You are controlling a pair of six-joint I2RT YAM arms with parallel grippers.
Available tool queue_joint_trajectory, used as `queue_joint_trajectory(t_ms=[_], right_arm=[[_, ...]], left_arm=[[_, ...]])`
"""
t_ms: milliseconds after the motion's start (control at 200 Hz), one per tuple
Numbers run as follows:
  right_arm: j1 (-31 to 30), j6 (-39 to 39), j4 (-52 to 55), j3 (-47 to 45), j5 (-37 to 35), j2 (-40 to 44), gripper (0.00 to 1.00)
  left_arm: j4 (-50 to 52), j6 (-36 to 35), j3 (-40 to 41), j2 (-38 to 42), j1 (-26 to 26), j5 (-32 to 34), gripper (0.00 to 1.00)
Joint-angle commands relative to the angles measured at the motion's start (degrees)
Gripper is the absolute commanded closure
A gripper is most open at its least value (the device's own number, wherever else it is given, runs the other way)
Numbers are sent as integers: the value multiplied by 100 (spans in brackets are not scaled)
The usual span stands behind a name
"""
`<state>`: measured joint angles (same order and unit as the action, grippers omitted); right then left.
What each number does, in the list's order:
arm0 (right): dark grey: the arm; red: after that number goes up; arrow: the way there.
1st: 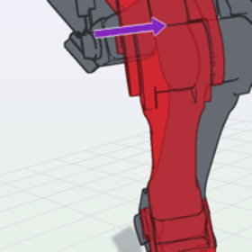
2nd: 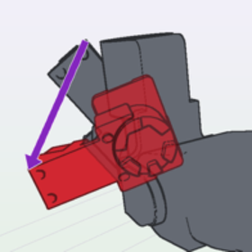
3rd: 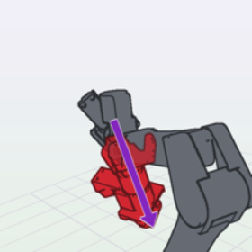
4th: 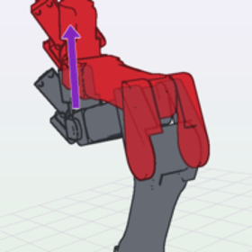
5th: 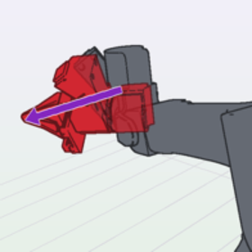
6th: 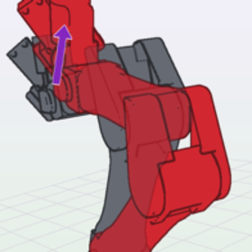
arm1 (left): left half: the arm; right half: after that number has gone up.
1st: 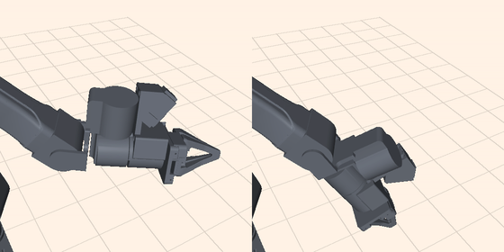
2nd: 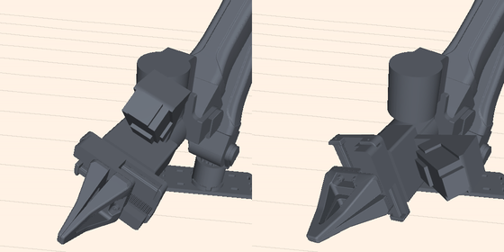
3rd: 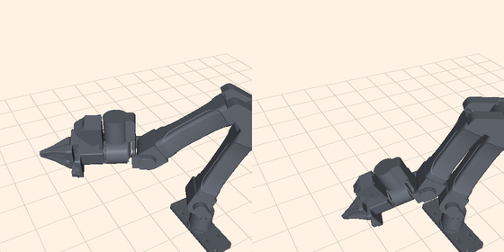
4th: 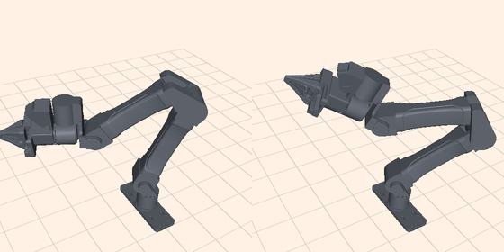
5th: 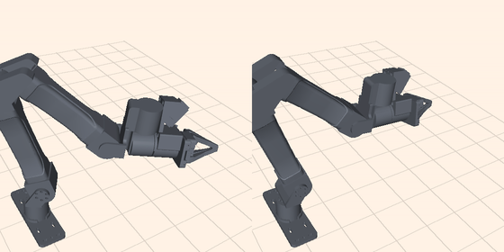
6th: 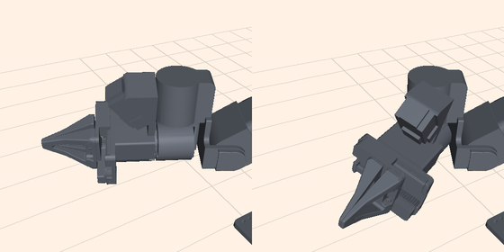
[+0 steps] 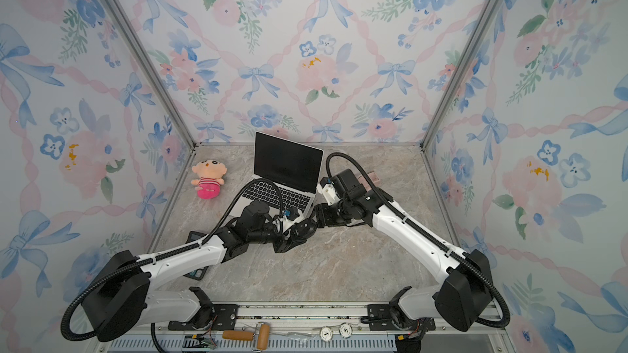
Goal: Insert the wireless mouse receiver into the laptop
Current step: Close the lid on the mouse.
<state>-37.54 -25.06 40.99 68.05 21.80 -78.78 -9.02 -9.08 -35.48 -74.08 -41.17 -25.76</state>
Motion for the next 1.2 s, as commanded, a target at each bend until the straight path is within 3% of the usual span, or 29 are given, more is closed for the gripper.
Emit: queue_joint_trajectory(t_ms=[0,470,1195], right_arm=[[-125,21,101,218,-335,-139,37],[-397,361,552,586,-539,-711,35],[-351,415,547,569,-589,-638,49]], left_arm=[[-12,82,-173,-27,47,1,100],[-4,116,-186,33,47,-37,100],[-167,192,-66,149,48,-105,100]])
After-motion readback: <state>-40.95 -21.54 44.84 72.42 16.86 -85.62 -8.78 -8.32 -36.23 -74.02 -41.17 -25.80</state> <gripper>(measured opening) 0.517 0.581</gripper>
